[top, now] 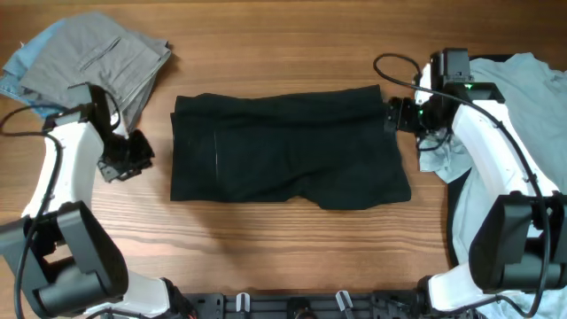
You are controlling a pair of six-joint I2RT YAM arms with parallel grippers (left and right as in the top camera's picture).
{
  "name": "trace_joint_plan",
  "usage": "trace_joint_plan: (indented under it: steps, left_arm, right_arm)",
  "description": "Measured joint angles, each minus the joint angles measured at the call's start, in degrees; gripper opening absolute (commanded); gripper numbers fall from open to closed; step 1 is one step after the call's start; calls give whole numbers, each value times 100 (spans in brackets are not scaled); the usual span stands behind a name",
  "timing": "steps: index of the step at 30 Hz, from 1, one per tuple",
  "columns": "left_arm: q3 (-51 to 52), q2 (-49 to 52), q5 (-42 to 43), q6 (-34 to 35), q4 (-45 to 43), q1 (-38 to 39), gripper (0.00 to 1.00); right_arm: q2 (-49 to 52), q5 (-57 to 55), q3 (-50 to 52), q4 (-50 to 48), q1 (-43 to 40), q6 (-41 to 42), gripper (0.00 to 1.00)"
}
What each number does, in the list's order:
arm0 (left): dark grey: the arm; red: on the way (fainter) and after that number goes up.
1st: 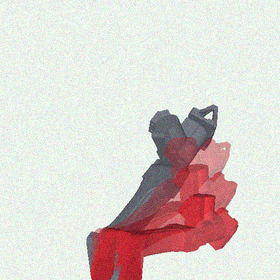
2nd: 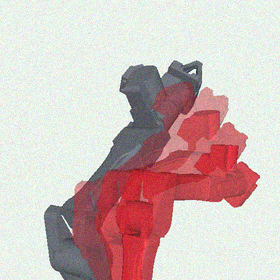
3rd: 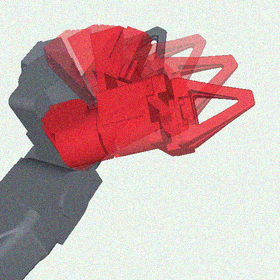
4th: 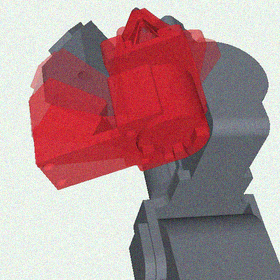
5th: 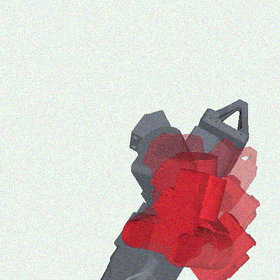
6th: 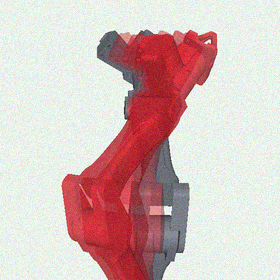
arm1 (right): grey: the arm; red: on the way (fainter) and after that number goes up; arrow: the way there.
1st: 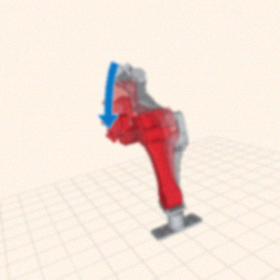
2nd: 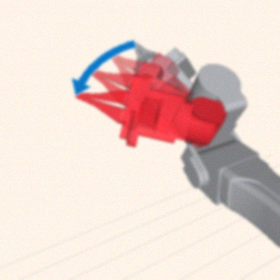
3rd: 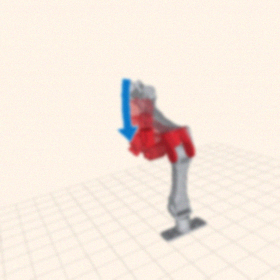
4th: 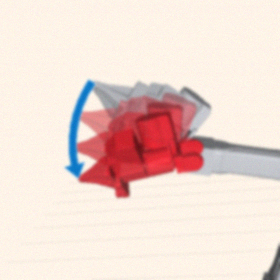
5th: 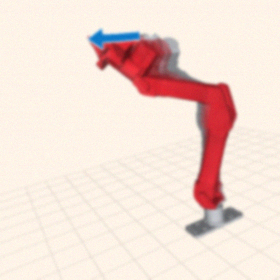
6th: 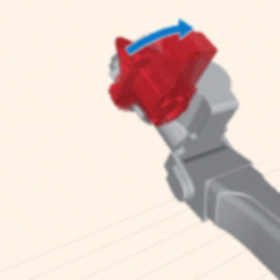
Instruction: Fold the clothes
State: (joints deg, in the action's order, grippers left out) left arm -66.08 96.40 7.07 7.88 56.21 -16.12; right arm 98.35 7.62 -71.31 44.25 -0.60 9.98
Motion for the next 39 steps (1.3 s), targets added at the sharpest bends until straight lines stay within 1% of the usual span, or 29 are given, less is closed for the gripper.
trace_joint_plan:
  steps: [1,2,3,5,6,7,8,9,10,13,16,17,18,19,20,22,25,28,29,30,32,33,34,35,36,38,39]
  left_arm:
    - [0,0,72,-85,-144,83,43]
    - [-4,0,160,-175,-575,223,46]
    - [-22,0,199,-238,-750,297,47]
    - [-24,0,269,-376,-1329,468,48]
    - [-26,0,293,-426,-1547,535,48]
    - [-26,0,310,-455,-1718,581,48]
    - [-26,0,317,-466,-1821,616,48]
    - [-26,0,332,-485,-1884,658,48]
    - [-26,0,332,-485,-1899,704,48]
    - [-26,0,334,-518,-1904,776,56]
    - [-26,0,354,-601,-2236,778,59]
    - [-26,2,387,-667,-2369,778,60]
    - [-26,4,435,-728,-2535,778,61]
    - [-26,22,483,-826,-2782,778,62]
    - [-31,59,518,-892,-2933,778,62]
    - [-35,334,645,-1071,-3467,778,63]
    - [-42,990,1047,-1307,-4057,778,63]
    - [-42,1370,1366,-1384,-4411,778,52]
    - [-42,1425,1521,-1381,-4531,778,39]
    - [-42,1469,1709,-1419,-4597,776,32]
    - [-42,1486,2105,-1453,-4638,778,12]
    - [-42,1486,2229,-1467,-4621,778,4]
    - [-42,1486,2308,-1469,-4592,778,4]
    - [-42,1486,2389,-1473,-4575,776,4]
    - [-42,1486,2428,-1471,-4566,776,4]
    - [-42,1486,2439,-1471,-4478,776,4]
    - [-42,1486,2441,-1471,-4439,776,4]
  right_arm:
    - [46,85,-2,-299,2,-24,77]
    - [179,179,-9,-723,2,-87,73]
    - [317,267,-13,-931,2,-96,69]
    - [739,535,-13,-1296,0,-221,67]
    - [946,636,-11,-1373,2,-247,57]
    - [1060,688,-13,-1432,2,-254,26]
    - [1202,741,-11,-1447,2,-240,8]
    - [1300,802,-11,-1486,2,-243,4]
    - [1364,898,-11,-1563,2,-236,4]
    - [1320,1095,-42,-1600,4,-234,4]
    - [909,1169,-144,-1602,7,-234,4]
    - [726,1196,-201,-1598,7,-234,16]
    - [625,1213,-245,-1561,7,-234,43]
    - [584,1231,-269,-1506,7,-238,56]
    - [584,1228,-269,-1469,7,-236,61]
    - [584,1231,-267,-1427,7,-238,63]
    - [584,1231,-267,-1421,7,-236,63]
    - [584,1167,-267,-1346,7,-236,61]
    - [584,1106,-267,-1309,7,-236,60]
    - [584,1043,-267,-1268,7,-236,59]
    - [645,979,-267,-1224,7,-236,55]
    - [719,964,-267,-1211,7,-234,55]
    - [802,940,-267,-1215,7,-234,55]
    - [918,848,-267,-1222,7,-234,44]
    - [946,774,-267,-1252,7,-232,40]
    - [949,579,-267,-1270,7,-28,38]
    - [975,531,-267,-1327,7,59,39]
